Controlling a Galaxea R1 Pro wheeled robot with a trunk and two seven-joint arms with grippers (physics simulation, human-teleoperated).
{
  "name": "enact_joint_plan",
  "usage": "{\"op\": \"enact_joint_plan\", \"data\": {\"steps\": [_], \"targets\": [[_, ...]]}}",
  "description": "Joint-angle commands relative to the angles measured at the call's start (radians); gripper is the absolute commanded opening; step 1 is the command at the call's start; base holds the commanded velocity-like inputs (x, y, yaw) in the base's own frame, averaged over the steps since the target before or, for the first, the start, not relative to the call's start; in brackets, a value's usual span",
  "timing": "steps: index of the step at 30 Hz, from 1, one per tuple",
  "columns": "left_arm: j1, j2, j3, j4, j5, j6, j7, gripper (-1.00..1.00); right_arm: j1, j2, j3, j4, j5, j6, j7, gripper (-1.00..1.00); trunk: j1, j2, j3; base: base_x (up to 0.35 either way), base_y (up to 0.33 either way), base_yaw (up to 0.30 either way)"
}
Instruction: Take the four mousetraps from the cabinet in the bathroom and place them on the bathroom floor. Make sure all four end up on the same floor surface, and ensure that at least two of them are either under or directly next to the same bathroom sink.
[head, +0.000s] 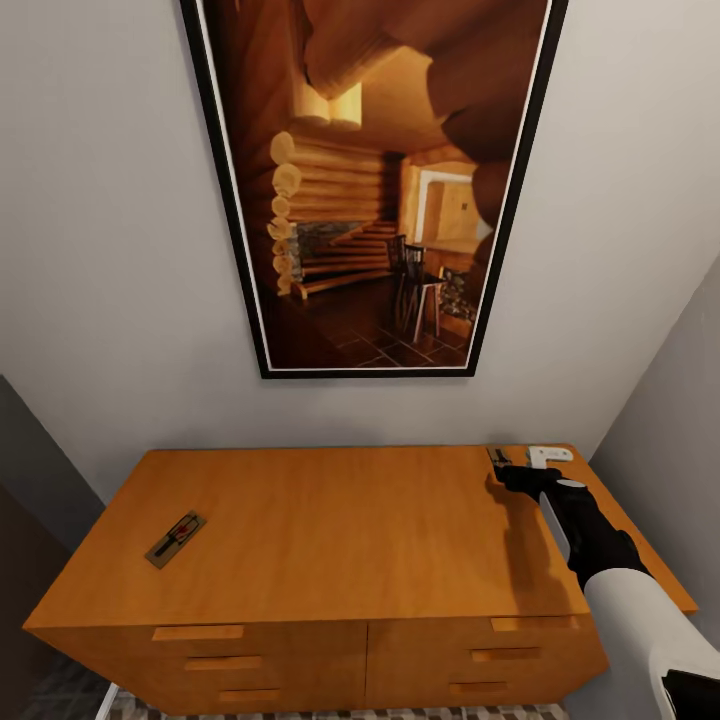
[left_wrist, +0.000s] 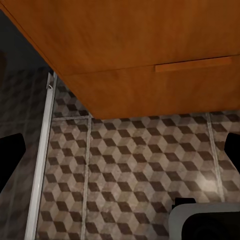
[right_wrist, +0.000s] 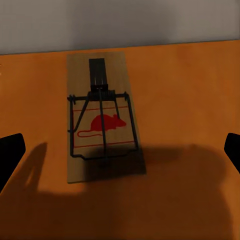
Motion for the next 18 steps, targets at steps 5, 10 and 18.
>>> {"op": "enact_joint_plan", "data": {"steps": [5,10,18], "targets": [[-0.002,0.0,-0.009,0.003,0.004,-0.005,0.005,1.0,-0.001,0.001,-0.004,-0.002,0.009,0.006,0.009,1.0,0.001,-0.002,-0.002,0.0,0.0,0.0],[-0.002,0.0,-0.009,0.003,0.004,-0.005,0.005,1.0,-0.001,0.001,0.009,-0.002,0.009,0.023,0.01,1.0,0.001,-0.002,-0.002,0.0,0.0,0.0],[-0.002,0.0,-0.009,0.003,0.004,-0.005,0.005,1.0,-0.001,0.0,0.067,-0.002,0.008,0.043,0.012,1.0,0.001,-0.002,-0.002,0.0,0.0,0.0]]}}
